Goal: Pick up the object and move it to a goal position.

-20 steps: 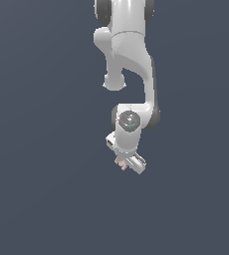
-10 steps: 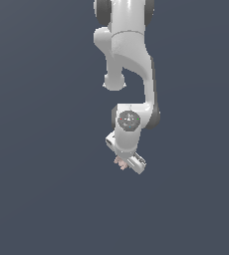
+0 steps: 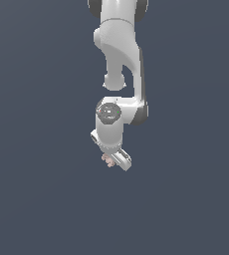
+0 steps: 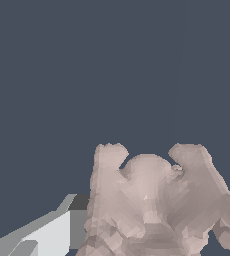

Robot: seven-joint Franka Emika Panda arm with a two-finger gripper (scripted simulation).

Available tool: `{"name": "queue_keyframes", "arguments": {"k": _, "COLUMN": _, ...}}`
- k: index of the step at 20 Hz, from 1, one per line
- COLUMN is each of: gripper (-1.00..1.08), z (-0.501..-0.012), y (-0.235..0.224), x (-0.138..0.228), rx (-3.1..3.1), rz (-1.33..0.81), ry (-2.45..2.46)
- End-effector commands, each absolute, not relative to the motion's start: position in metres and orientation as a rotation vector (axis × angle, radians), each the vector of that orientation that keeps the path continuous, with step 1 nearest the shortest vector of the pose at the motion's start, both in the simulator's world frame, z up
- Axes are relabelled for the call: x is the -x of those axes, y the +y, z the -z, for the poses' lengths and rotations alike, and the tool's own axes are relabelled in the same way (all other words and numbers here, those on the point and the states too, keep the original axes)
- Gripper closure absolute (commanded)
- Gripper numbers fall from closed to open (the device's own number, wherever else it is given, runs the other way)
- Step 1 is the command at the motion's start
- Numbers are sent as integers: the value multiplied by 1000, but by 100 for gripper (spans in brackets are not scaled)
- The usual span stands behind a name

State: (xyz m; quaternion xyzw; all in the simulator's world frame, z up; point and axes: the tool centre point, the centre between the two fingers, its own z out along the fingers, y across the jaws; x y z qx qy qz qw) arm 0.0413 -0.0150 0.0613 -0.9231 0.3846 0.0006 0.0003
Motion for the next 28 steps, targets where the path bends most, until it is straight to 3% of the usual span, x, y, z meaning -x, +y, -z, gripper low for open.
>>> {"name": "queue_keyframes", "arguments": {"k": 1, "gripper": 108, "z": -76, "y": -44, "x": -41, "rx": 2898, "rz": 0, "ry": 1211}}
{"name": "queue_keyframes", "arguments": {"k": 17, "gripper": 108, "z": -165, "y": -216, "x": -42, "rx": 2899, "rz": 0, "ry": 1211}}
{"name": "queue_keyframes", "arguments": {"k": 28, "gripper": 108, "z": -182, "y": -249, "x": -45, "rx": 2899, "rz": 0, "ry": 1211}}
